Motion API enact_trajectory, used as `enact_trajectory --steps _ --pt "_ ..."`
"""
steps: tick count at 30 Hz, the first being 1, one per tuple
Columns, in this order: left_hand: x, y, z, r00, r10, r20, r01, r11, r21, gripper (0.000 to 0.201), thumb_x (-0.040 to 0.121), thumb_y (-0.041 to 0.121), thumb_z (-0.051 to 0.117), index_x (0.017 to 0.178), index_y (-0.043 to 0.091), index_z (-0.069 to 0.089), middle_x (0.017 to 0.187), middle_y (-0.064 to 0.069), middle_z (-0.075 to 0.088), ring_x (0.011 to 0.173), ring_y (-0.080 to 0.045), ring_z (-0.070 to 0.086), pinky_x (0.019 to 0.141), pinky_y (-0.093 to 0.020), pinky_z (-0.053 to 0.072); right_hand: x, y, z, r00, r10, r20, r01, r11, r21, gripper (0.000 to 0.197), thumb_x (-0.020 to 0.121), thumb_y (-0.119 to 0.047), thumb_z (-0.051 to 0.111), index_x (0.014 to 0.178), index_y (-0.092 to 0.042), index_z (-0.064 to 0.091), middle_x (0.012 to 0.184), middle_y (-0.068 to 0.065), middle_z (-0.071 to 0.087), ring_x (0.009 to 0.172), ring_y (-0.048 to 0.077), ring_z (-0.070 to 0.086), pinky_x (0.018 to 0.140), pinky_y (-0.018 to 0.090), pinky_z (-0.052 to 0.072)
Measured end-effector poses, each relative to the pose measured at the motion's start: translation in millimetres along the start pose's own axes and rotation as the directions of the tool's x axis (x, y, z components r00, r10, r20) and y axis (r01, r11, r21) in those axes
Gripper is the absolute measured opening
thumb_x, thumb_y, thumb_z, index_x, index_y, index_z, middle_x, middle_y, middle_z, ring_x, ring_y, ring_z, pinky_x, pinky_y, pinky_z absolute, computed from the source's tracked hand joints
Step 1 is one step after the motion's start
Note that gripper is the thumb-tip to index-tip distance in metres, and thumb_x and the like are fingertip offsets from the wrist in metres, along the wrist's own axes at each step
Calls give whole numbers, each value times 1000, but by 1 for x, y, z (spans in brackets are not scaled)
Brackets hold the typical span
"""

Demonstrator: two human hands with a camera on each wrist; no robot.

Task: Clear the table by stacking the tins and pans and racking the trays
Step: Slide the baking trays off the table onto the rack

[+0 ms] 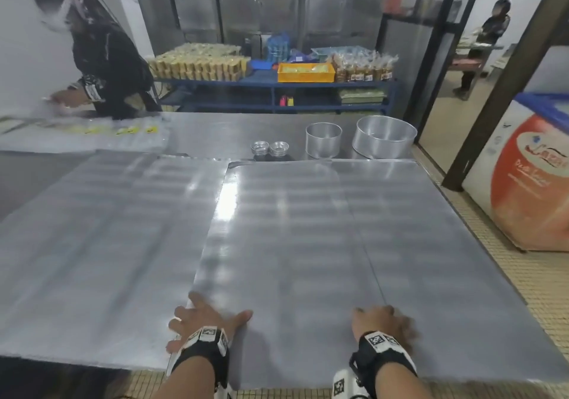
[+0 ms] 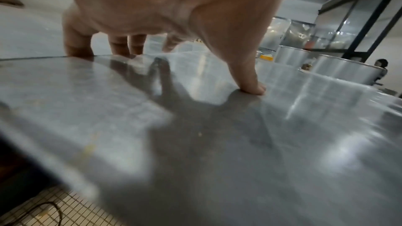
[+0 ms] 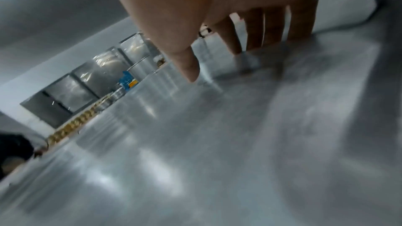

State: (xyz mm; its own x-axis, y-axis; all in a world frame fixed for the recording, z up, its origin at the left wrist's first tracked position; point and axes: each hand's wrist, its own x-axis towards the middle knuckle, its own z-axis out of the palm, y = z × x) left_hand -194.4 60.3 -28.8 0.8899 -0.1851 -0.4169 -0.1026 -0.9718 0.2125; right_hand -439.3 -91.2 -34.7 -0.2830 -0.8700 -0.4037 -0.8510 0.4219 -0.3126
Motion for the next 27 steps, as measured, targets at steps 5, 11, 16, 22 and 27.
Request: enact_trajectory --steps 5,11,16,22,27 --pt "18 1 -14 984 -174 21 176 981 -78 124 31 79 83 125 10 40 128 -14 41 125 -33 39 104 -47 38 0 -10 14 994 100 -34 -96 988 117 64 79 -47 62 124 -8 41 132 22 33 126 36 29 105 44 29" --pt "24 -11 -28 975 -221 11 221 970 -99 117 28 78 84 112 10 39 120 -14 45 120 -31 45 100 -41 41 -1 -18 17 982 189 -17 -178 947 267 79 73 -45 73 128 -1 37 135 28 32 129 39 28 110 47 25" --pt "42 -32 -51 977 -210 27 212 969 -125 111 30 77 85 101 10 31 114 -13 44 117 -29 48 98 -38 46 -20 -31 18 966 248 73 -259 912 318 90 64 -41 81 130 2 37 136 29 37 129 42 37 110 48 30" --pt "66 -70 -79 978 -206 43 210 968 -137 115 30 75 86 108 8 36 110 -14 43 113 -30 53 92 -37 49 -63 -46 37 961 248 125 -277 893 356 83 47 -40 82 108 -1 41 121 27 49 113 41 52 98 46 46" --pt "95 -106 -101 980 -197 42 200 971 -132 120 28 76 84 117 8 40 117 -15 48 114 -32 53 94 -41 50 -107 -61 52 959 237 157 -276 908 314 87 54 -46 77 120 2 47 124 23 52 116 40 52 101 47 43"
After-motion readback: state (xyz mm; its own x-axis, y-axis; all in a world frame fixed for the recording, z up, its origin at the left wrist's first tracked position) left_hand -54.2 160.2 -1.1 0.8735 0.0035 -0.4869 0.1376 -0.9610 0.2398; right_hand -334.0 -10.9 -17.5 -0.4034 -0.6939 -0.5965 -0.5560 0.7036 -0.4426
